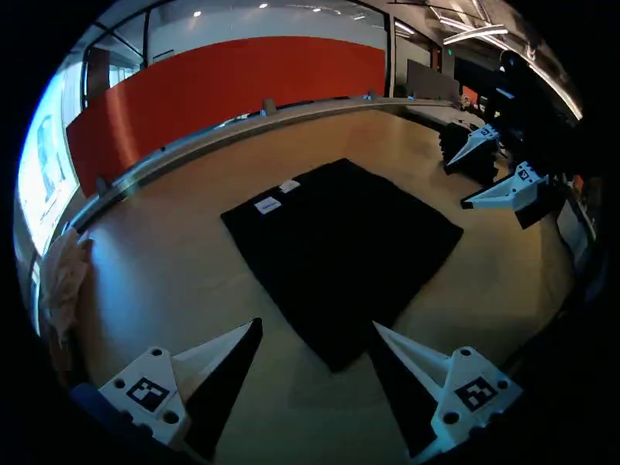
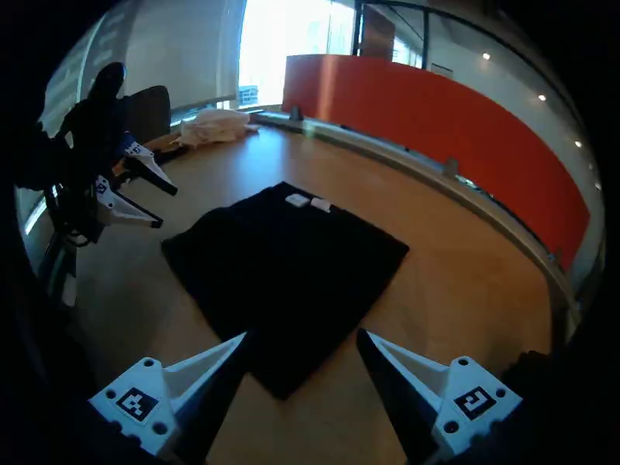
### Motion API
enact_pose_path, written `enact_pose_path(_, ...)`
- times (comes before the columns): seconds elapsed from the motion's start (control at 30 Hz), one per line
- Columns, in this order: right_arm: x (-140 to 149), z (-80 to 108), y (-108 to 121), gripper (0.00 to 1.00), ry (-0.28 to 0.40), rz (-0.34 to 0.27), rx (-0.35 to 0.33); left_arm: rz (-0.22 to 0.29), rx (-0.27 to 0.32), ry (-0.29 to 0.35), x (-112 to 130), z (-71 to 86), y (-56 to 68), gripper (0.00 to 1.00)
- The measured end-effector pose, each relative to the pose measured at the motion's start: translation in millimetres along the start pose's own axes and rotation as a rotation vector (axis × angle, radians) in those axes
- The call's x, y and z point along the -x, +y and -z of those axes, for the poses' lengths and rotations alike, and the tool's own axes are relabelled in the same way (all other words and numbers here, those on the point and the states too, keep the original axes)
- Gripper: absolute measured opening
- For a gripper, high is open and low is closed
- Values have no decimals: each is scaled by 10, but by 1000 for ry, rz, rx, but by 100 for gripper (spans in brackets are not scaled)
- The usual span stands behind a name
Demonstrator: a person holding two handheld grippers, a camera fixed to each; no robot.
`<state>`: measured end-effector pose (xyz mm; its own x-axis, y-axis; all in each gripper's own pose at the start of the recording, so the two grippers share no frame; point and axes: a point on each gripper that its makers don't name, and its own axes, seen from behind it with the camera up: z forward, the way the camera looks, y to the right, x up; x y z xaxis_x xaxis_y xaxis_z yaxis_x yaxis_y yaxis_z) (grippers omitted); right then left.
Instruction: Fold towel
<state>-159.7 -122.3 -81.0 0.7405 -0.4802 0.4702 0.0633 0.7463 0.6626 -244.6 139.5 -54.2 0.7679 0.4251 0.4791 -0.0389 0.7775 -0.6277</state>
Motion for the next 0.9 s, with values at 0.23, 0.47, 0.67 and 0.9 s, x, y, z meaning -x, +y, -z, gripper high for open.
enact_pose_path(0.23,240,-72,-28,100,-44,-1,-11,-8,24,-54,233,-125,112,94)
enact_pose_path(0.47,455,-131,-79,100,-85,-8,-29,-11,40,-96,370,-220,217,94)
enact_pose_path(0.67,548,-143,-105,100,-102,-5,-37,-9,55,-108,404,-262,286,94)
enact_pose_path(0.9,604,-156,-127,93,-111,-2,-49,-6,62,-129,462,-296,311,94)
